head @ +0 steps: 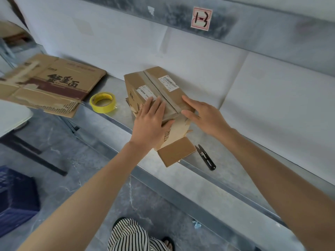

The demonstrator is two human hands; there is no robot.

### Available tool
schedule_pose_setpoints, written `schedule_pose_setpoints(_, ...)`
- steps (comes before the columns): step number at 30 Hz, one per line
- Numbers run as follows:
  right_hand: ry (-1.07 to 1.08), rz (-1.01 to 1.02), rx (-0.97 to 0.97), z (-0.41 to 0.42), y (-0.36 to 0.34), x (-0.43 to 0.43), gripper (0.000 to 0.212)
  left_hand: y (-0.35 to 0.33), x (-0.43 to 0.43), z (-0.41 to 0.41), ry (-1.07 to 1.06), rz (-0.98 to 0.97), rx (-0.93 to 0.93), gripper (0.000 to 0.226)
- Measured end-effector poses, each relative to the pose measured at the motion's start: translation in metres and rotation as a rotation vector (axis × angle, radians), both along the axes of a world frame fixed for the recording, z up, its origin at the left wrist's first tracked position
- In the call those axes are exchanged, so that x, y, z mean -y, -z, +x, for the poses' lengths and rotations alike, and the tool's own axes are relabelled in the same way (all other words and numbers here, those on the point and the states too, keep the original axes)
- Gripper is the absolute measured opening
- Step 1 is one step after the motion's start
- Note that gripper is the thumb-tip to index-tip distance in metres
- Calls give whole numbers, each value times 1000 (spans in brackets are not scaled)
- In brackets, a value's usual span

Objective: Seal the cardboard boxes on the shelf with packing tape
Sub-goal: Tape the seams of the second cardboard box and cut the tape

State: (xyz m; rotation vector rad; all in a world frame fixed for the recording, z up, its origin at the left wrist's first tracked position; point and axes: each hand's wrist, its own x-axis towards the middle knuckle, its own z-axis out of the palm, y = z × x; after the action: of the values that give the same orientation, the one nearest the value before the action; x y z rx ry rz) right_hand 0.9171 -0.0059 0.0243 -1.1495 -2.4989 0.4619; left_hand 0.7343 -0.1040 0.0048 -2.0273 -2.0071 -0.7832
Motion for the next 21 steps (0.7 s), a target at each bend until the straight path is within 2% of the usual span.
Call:
schedule_pose_setpoints(3, -67, 112, 120, 4, -2, -4, 62, -2, 2, -4, 35, -48, 11, 61)
schedule_pose_setpoints(6, -107, 183, 156, 6, -2, -5, 66, -4, 2, -9, 72, -106, 36, 69)
schedule_pose_setpoints(9, -65, 56, 119, 4, 1, -5, 71, -4, 2, -12, 95, -113, 179, 75)
schedule_pose_setpoints(11, 12, -149, -47, -2, 5, 3, 71, -3, 3, -8, 102, -59, 339, 72)
schedule_pose_setpoints(13, 96, -313, -266, -13, 10, 14, 66, -1, 2, -4, 76, 27, 394, 64)
schedule_pose_setpoints(17, 231, -398, -562, -33, 17, 29, 56, 5, -6, 1, 36, 203, 279, 53)
schedule_pose_setpoints(21, 308, -447, -701, -42, 22, 29, 48, 14, -13, 4, 13, 331, 239, 40)
